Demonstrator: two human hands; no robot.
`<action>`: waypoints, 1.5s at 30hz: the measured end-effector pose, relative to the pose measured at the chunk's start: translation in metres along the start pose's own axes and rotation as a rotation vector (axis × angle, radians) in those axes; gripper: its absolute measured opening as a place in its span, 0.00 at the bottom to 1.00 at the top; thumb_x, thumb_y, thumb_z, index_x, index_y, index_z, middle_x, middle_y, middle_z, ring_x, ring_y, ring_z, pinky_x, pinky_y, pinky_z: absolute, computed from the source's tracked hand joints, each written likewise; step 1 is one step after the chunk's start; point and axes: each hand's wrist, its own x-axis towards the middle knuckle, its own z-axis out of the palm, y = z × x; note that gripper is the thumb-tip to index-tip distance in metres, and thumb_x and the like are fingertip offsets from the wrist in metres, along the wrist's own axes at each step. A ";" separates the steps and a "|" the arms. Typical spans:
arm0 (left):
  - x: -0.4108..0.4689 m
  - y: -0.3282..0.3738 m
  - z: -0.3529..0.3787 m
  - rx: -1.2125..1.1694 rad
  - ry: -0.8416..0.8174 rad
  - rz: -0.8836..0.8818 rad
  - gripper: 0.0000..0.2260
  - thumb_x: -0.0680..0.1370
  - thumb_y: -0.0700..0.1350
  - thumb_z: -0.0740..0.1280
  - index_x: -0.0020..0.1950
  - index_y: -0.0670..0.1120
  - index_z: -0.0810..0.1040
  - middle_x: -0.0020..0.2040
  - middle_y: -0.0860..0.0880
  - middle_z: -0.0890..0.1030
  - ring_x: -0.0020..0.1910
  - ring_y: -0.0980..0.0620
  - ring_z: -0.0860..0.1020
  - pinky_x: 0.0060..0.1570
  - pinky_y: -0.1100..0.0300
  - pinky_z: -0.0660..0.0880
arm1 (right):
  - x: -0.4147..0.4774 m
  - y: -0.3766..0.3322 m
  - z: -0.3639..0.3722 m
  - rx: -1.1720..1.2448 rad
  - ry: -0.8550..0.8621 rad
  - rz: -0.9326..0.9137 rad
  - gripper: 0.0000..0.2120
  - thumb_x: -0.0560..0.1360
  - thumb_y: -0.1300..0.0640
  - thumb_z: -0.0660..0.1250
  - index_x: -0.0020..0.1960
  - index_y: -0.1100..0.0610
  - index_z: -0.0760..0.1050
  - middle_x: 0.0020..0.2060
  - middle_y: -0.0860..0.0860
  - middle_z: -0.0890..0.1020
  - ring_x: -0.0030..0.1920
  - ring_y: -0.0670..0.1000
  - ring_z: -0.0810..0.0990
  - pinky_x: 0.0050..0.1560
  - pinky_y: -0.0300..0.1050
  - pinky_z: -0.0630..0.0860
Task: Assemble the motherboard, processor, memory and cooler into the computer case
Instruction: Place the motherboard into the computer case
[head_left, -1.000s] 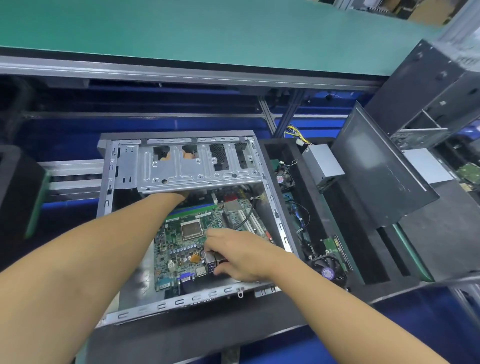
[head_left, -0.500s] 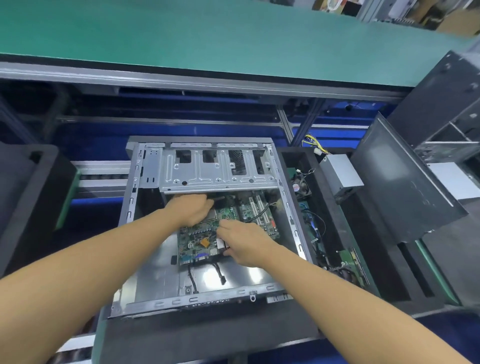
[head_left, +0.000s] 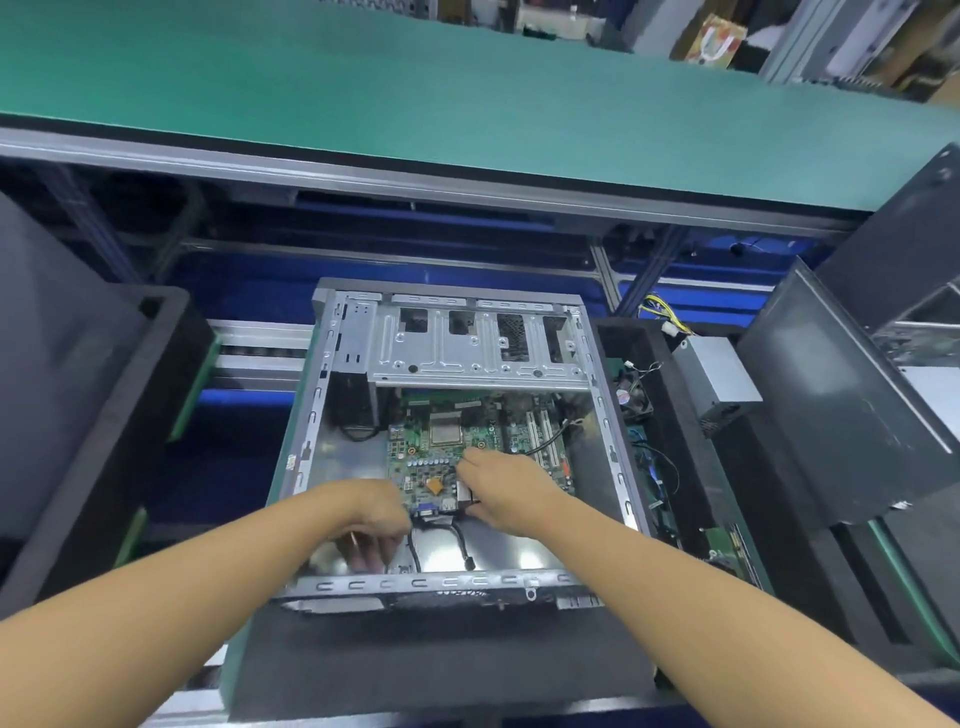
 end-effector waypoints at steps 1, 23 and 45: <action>0.001 -0.001 0.005 -0.056 0.000 0.016 0.12 0.75 0.39 0.61 0.52 0.34 0.79 0.43 0.42 0.84 0.32 0.49 0.78 0.30 0.61 0.75 | 0.000 0.000 0.000 0.001 0.001 0.003 0.22 0.79 0.51 0.70 0.67 0.59 0.69 0.61 0.53 0.75 0.61 0.55 0.76 0.53 0.50 0.77; -0.013 -0.007 -0.017 0.474 0.079 0.535 0.05 0.75 0.48 0.70 0.48 0.48 0.81 0.36 0.57 0.81 0.33 0.60 0.76 0.41 0.61 0.75 | -0.018 0.000 0.006 -0.100 -0.231 -0.202 0.17 0.76 0.49 0.72 0.57 0.59 0.71 0.51 0.53 0.75 0.47 0.54 0.78 0.38 0.46 0.73; 0.020 0.019 -0.029 0.446 -0.104 0.503 0.09 0.75 0.39 0.67 0.46 0.54 0.80 0.41 0.55 0.83 0.36 0.59 0.77 0.37 0.65 0.72 | -0.023 0.000 0.004 0.041 -0.518 -0.343 0.14 0.80 0.51 0.68 0.56 0.63 0.74 0.54 0.57 0.75 0.49 0.58 0.79 0.45 0.50 0.74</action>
